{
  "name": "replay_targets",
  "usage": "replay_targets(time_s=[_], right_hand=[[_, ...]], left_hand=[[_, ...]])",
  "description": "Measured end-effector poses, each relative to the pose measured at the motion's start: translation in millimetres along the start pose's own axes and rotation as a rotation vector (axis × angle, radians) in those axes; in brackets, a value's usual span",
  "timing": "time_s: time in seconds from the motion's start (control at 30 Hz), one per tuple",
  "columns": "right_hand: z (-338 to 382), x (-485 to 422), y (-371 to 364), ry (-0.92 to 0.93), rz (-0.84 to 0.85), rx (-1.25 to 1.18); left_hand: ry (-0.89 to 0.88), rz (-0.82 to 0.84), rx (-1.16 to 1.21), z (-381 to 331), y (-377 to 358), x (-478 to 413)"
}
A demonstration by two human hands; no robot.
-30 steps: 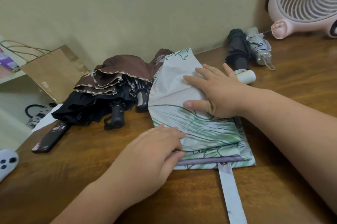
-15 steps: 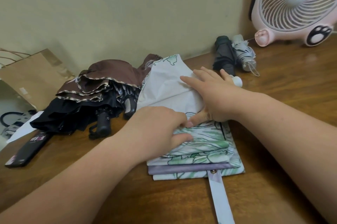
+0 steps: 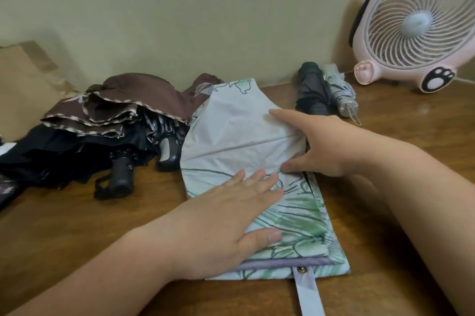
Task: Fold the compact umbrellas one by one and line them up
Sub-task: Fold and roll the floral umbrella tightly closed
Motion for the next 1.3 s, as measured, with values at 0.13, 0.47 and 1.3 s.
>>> replay_targets(time_s=[0.13,0.47,1.3], right_hand=[[-9.4,-4.1,-3.2,0.021,-0.033,-0.062],[-17.0,-8.4,-2.8,0.024,-0.02,-0.15],[-12.9,-10.0,-7.6,-0.041,-0.053,-0.25]], left_hand=[[-0.032,-0.158,0.085,7.6,2.9,5.2],[0.295,-0.653,0.122,68.6,6.4,17.3],[0.457,-0.923,0.215,71.5,8.7,3.8]])
Point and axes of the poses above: each hand's wrist, its own x-axis away from the middle knuckle, its own y-axis out of the back of the hand, z = x × y, the point moved 1 cm from there along -x, towards the middle knuckle, and after that the axes turned 6 degrees about z, right-handed, at the moved point
